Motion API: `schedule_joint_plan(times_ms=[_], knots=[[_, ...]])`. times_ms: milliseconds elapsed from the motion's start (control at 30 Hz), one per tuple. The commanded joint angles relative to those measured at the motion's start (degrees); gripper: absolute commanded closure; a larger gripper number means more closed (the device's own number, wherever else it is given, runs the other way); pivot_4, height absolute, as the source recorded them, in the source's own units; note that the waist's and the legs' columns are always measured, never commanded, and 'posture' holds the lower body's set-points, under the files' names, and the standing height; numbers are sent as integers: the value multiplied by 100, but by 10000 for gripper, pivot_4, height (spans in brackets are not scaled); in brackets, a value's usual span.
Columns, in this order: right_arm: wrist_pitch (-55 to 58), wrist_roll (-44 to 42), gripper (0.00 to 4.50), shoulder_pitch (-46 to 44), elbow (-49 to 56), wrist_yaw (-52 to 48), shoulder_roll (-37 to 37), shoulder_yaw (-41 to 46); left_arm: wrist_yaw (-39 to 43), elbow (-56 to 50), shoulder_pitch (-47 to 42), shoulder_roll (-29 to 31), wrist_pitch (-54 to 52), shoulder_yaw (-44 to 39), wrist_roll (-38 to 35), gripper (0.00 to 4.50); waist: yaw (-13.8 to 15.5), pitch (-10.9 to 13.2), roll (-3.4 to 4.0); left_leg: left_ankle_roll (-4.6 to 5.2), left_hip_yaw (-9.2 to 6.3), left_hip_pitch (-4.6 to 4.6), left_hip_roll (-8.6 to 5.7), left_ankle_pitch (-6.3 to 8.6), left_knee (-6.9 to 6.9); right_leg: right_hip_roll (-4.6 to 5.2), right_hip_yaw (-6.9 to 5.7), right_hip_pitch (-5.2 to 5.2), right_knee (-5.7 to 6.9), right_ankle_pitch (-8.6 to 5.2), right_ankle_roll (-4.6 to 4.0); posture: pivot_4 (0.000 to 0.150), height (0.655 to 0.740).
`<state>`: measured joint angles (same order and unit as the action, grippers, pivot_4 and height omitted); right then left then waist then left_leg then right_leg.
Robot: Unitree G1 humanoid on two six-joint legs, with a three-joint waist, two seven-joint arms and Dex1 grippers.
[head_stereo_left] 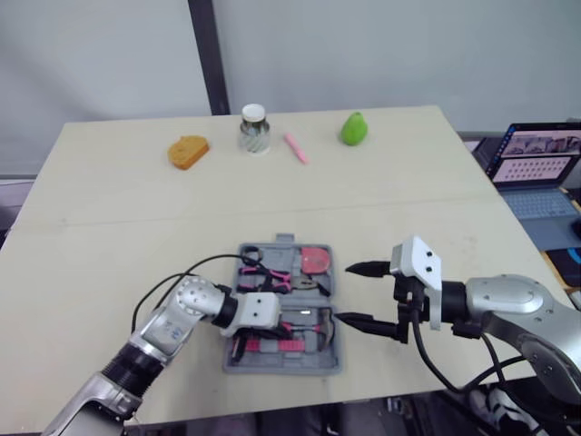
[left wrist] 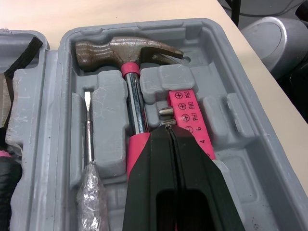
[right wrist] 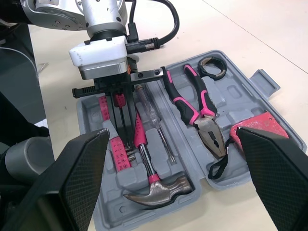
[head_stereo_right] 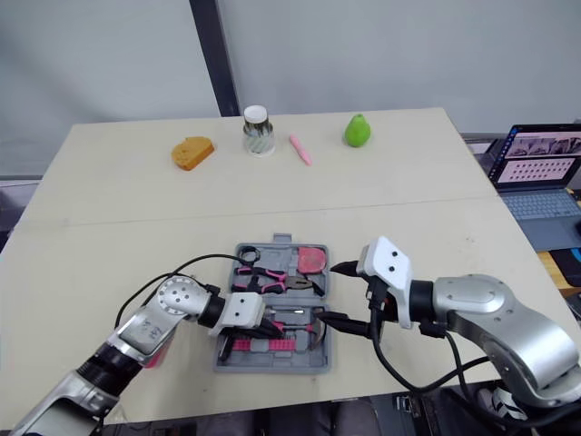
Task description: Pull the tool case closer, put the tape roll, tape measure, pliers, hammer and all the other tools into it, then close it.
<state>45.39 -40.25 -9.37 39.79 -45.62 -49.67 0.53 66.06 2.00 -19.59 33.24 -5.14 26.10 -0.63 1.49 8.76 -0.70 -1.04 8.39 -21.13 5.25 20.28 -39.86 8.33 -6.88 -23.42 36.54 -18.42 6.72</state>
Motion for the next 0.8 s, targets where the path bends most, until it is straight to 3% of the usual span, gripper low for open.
schedule_joint_plan(times_ms=[33,133,267,400,600,800], knots=[[-33,-131,0,29,157,39,-28,335,113,162,171,-10,-591,-32,-176,44701,-4,-1,3,0,0,0,0,0,0,0,0,0,0,0,0,1500,7400],[20,-449,0,118,55,6,-2,750,225,-584,56,38,-1687,-867,-1305,44701,-13,13,-9,0,-1,-7,0,0,0,0,0,-6,2,0,0,1500,7400],[-19,-591,0,556,-271,-207,-112,1449,-29,-989,-66,376,-2638,-1933,-2031,44701,-6,35,-36,0,-2,-14,1,0,0,0,-1,-15,4,0,1,1500,7400],[-337,-269,0,1316,-931,-516,-246,2083,-302,-803,335,1040,-2747,-2999,-2153,31788,-30,41,-39,2,1,-13,0,2,5,0,1,-11,-6,1,2,1500,7400],[-1074,352,0,1800,-2352,-793,-211,2508,-550,92,1430,1832,-2049,-4099,-1778,486,-105,53,-38,2,13,-4,-1,3,19,-1,8,-17,-10,3,6,1500,7400],[-1551,617,0,1840,-3227,-836,-53,2685,-812,1318,2036,2192,-1138,-4825,-1499,486,-153,59,-35,-4,15,-4,0,6,24,0,9,-20,-12,3,6,1500,7400]])
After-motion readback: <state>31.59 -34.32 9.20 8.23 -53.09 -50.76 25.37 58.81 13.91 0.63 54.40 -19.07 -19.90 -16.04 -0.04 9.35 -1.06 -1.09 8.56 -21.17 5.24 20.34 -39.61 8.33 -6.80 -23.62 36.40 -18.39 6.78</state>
